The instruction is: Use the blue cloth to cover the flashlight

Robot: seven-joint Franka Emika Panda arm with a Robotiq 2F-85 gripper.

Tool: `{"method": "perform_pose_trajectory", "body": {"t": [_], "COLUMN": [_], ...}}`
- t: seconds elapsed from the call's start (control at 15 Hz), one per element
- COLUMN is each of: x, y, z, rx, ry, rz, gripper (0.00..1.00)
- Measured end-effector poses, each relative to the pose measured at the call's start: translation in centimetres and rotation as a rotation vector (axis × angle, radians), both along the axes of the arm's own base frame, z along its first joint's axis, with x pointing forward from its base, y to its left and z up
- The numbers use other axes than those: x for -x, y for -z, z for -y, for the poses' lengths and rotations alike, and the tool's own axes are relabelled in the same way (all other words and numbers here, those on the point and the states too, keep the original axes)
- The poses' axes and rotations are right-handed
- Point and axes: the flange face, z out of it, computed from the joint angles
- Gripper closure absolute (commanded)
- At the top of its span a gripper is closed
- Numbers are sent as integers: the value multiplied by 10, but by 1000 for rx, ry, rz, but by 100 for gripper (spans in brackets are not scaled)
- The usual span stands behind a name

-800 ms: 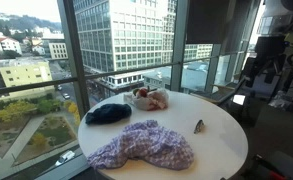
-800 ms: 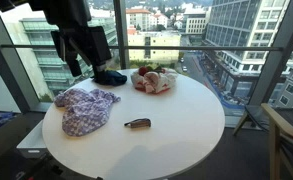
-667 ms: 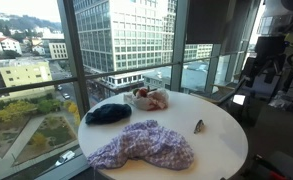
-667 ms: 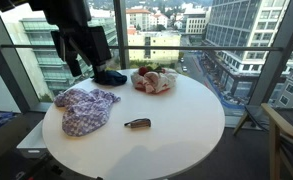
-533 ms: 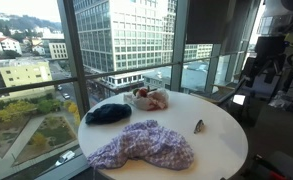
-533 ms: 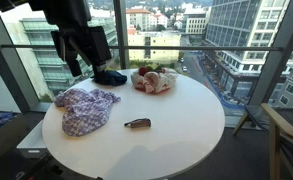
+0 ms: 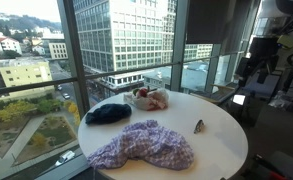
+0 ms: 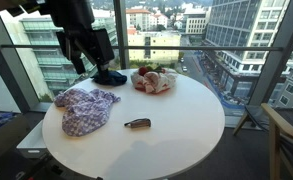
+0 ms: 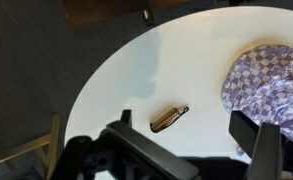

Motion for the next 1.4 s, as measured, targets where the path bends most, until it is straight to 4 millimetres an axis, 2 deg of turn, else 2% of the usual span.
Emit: {"method": "perform_pose_trajectory", "body": {"t": [0.2, 0.47, 0.87, 1.2, 1.4], "x": [-32, -76, -127, -158, -169], "y": [14, 54, 141, 221, 258], "z": [-22, -67, -136, -158, -170], "rx": [-13, -4, -25, -85, -127], "ry": [-62, -165, -311, -373, -426], "rz": [91, 114, -33, -159, -209], "gripper": [0, 0, 0, 0, 0]}}
